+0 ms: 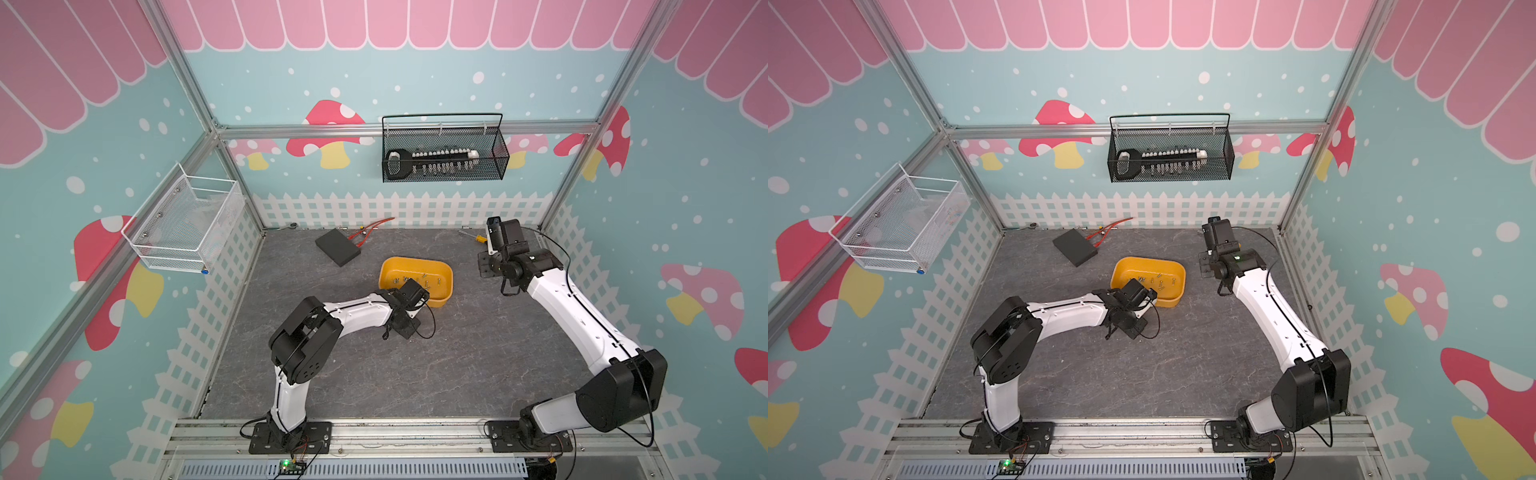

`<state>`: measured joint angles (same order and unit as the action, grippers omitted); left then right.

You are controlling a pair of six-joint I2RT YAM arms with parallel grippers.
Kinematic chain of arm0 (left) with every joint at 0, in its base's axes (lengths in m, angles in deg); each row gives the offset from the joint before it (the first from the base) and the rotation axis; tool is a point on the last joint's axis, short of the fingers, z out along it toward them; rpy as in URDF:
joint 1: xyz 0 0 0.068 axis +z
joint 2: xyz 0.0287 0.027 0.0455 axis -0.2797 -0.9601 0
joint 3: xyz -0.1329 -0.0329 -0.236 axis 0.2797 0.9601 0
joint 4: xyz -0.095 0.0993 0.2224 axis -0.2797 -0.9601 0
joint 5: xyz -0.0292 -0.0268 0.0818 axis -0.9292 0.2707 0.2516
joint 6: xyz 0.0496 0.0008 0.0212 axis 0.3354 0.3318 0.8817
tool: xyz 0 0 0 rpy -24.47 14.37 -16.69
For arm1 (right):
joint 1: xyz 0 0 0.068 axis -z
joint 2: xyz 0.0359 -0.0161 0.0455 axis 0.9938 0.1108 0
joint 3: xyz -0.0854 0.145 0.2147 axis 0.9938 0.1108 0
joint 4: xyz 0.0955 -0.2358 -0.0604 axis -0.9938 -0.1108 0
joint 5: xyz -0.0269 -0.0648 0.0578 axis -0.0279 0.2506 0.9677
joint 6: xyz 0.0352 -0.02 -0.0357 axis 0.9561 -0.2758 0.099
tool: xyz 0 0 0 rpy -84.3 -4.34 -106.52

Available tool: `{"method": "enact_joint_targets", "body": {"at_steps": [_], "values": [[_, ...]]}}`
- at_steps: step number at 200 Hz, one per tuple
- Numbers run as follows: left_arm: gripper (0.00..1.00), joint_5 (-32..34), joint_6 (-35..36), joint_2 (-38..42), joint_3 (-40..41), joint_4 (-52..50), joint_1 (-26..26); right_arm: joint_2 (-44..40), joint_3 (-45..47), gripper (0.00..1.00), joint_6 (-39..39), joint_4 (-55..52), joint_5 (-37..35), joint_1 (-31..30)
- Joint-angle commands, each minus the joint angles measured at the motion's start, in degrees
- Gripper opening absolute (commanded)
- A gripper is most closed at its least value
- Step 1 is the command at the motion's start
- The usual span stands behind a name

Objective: Put the screws on the desktop into the storage box
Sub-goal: Pick up the screw from the center of the board, then place the screw in the storage box.

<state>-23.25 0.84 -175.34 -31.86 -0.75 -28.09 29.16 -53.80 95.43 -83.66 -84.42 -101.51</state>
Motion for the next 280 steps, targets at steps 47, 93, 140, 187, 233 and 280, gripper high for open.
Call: {"method": "enact_joint_targets", "body": {"at_steps": [47,93,140,187,233,280], "values": [[0.00,0.4,-0.4,4.8,-1.7,-2.6,-0.1,-1.2,1.0,0.27,-0.3,1.2,0.5,0.4],[0.00,0.5,0.0,7.8,-6.4,-5.2,0.2,-1.4,1.1,0.27,-0.3,1.4,0.2,0.5],[0.00,0.3,1.1,2.6,-19.4,-7.3,2.7,-1.5,2.4,0.27,0.3,2.7,1.3,0.7],[0.00,-1.8,1.3,-9.6,-34.9,-10.1,5.0,-2.3,3.7,0.27,0.6,3.0,2.0,0.8],[0.00,-3.9,0.5,-19.6,-42.7,-12.6,6.4,-2.5,5.6,0.27,0.9,3.6,2.7,0.9],[0.00,-5.6,0.3,-24.0,-45.7,-12.7,6.5,-2.6,6.5,0.27,1.2,4.0,3.1,0.9]]}}
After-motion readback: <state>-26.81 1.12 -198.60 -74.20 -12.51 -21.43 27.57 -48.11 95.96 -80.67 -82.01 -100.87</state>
